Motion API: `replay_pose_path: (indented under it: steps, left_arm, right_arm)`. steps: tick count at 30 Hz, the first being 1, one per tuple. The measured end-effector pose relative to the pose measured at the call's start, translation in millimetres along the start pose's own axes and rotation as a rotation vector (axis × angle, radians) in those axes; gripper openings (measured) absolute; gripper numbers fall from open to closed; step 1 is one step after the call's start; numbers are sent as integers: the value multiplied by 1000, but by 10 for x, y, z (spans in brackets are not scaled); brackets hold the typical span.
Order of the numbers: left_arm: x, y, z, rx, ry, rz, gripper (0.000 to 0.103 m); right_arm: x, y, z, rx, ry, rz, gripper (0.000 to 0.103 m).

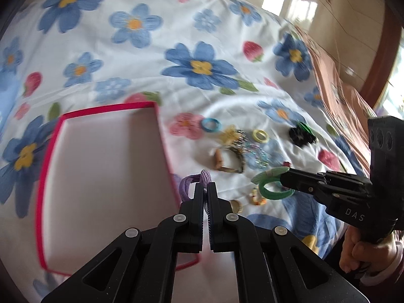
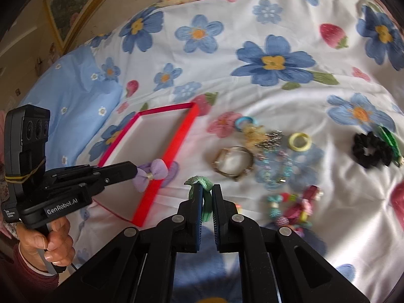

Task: Organize jewelry
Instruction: 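Grasp the purple bow clip with the left tool while the right tool grasps green hair ties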

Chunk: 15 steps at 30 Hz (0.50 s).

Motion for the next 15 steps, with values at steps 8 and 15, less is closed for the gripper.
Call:
replay_pose_path:
  steps: [8, 15]
  left_arm:
    - [-457, 374, 122, 34, 98, -63, 2]
    - [-745, 534, 206, 45, 161, -106, 2]
  right_arm:
    - [-461, -204, -91, -16, 51, -82, 7]
    - [-940, -431, -125, -43, 102, -164, 7]
Point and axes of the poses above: each gripper's, at about its wrist camera, not at the fingertips, and y roughly against the way its jaws point, x to its right, z to its underside, the point moved 8 cm from there along -y, roughly the way its jaws point, and after that the axes turned 4 degrees about y, right-handed, at the moved point
